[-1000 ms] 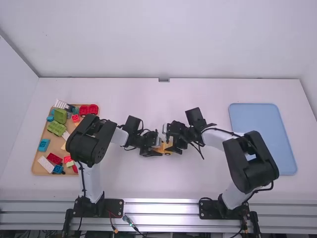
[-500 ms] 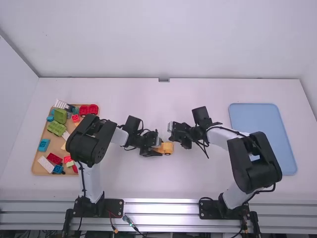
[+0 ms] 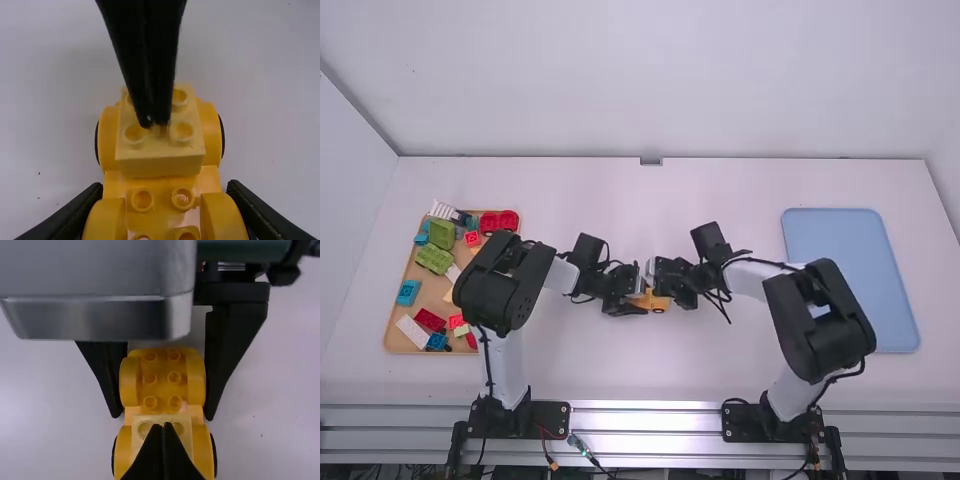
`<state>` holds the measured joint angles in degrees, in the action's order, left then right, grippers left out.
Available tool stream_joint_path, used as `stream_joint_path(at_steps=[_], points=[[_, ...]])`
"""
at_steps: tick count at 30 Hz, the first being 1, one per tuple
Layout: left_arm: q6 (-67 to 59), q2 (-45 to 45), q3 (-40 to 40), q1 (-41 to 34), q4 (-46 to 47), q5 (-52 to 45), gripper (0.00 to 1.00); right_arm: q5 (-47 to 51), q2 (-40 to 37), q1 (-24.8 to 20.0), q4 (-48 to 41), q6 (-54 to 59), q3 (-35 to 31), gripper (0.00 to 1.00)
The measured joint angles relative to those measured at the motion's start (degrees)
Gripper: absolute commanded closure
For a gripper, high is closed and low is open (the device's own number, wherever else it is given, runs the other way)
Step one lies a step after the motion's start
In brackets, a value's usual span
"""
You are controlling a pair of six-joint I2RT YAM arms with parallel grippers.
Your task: Assemble lego blocks to make yellow taxi
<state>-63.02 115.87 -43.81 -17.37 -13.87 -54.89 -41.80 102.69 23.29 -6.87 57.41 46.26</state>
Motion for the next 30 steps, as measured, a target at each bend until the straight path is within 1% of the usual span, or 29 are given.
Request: stream_joint_path(at_steps=[7, 12, 15, 21, 30], points=[[0.0, 0.0, 0.0, 0.0, 0.0, -0.1, 0.63, 1.8, 0.0, 0.3, -3.0, -0.3, 1.3, 1.0], [0.0, 0.0, 0.1, -0.1, 0.0, -0.1, 0.63, 1.7, 0.4, 0.3, -2.7, -0.3, 1.4, 1.0], [0.0, 0.0, 0.1, 0.0, -0.1, 0.0, 0.63, -0.5, 2.4, 0.3, -1.8, -0.3, 2.1, 1.0], [0.0, 0.0, 0.1, 0.4, -0.1, -0.1, 0.65, -4.9, 4.9, -1.2, -2.8, 2.5, 3.3, 1.0], [1.0, 0.0, 0.6, 0.4, -1.8, -0.1, 0.64, -6.7, 5.4, -1.8, -1.9, 5.3, 3.3, 1.0]])
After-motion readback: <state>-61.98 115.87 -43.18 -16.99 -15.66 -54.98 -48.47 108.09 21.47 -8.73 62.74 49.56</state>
